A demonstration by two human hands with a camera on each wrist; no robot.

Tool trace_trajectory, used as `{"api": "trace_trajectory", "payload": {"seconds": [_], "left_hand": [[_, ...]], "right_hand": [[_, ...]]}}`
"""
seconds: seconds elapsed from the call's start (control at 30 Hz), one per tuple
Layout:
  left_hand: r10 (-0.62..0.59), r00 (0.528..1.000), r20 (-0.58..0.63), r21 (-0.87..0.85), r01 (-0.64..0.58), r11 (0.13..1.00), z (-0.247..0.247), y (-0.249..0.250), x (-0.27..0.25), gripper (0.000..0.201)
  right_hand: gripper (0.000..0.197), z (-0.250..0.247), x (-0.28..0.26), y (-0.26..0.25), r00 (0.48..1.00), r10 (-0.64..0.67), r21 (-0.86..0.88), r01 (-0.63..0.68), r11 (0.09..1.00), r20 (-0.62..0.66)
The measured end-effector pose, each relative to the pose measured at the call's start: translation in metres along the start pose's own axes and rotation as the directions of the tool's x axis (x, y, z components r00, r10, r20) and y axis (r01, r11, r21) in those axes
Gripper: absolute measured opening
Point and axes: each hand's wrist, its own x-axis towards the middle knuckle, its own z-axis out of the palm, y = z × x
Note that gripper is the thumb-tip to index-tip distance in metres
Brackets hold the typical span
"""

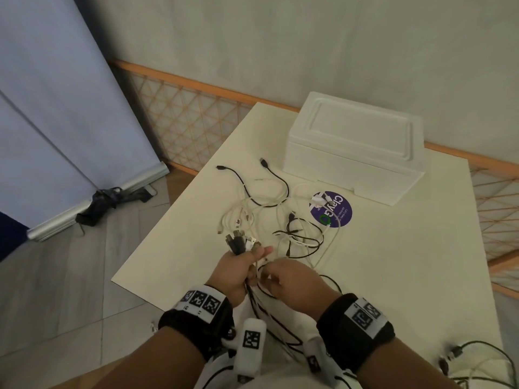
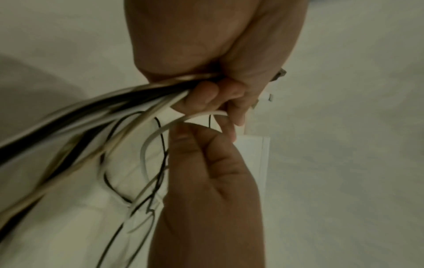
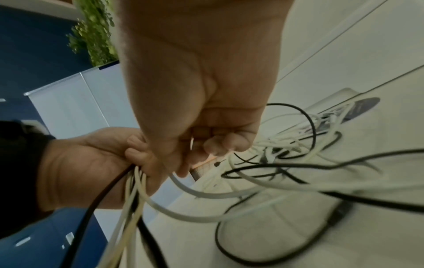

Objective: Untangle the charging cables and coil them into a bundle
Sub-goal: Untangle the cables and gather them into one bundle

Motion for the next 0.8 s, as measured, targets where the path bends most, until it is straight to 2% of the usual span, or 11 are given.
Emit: {"api": "trace_trajectory", "payload": {"seconds": [0.07,0.17,0.23,0.3,0.4,0.5,0.57,0.67,0.73,0.8], "left_hand": [[0.009,0.998,0.064,-0.078,-0.004,0.997,0.006,0.011,-0.008,0.01],[0.031,0.989,0.145,-0.127,-0.012,0.992,0.015,0.029,-0.018,0.013],[0.079,0.983,0.165,-0.156,-0.053,0.986,0.019,0.046,-0.02,0.014],[0.129,0.979,0.156,-0.194,-0.098,0.976,0.021,0.067,-0.017,0.014],[0.167,0.98,0.109,-0.192,-0.144,0.971,0.022,0.087,-0.008,0.012],[0.203,0.976,0.085,-0.151,-0.188,0.97,0.026,0.086,-0.002,0.011],[0.221,0.972,0.084,-0.161,-0.206,0.965,0.03,0.082,0.0,0.014],[0.213,0.977,0.029,-0.215,-0.202,0.955,0.036,0.082,0.004,0.027],[0.208,0.978,-0.017,-0.25,-0.205,0.946,0.037,0.084,0.005,0.032],[0.216,0.976,-0.006,-0.267,-0.21,0.941,0.037,0.084,0.004,0.032]], "right_hand": [[0.019,-0.008,0.001,-0.002,0.997,-0.075,0.023,0.075,0.997,-0.005],[0.015,-0.019,-0.002,-0.003,0.996,-0.078,0.134,0.07,0.988,0.053],[0.015,-0.022,-0.008,0.003,0.997,-0.055,0.062,0.052,0.997,0.057],[0.014,-0.022,-0.017,0.015,1.0,0.017,0.013,-0.017,1.0,0.023],[0.013,-0.021,-0.031,0.038,0.986,0.163,0.071,-0.16,0.985,-0.038],[0.013,-0.025,-0.039,0.048,0.97,0.227,0.122,-0.216,0.969,-0.086],[0.011,-0.033,-0.041,0.044,0.967,0.215,0.162,-0.192,0.968,-0.138],[0.016,-0.046,-0.04,0.036,0.962,0.14,0.217,-0.089,0.972,-0.233],[0.022,-0.053,-0.039,0.033,0.964,0.106,0.224,-0.05,0.973,-0.245],[0.024,-0.057,-0.036,0.027,0.968,0.081,0.194,-0.035,0.98,-0.237]]}}
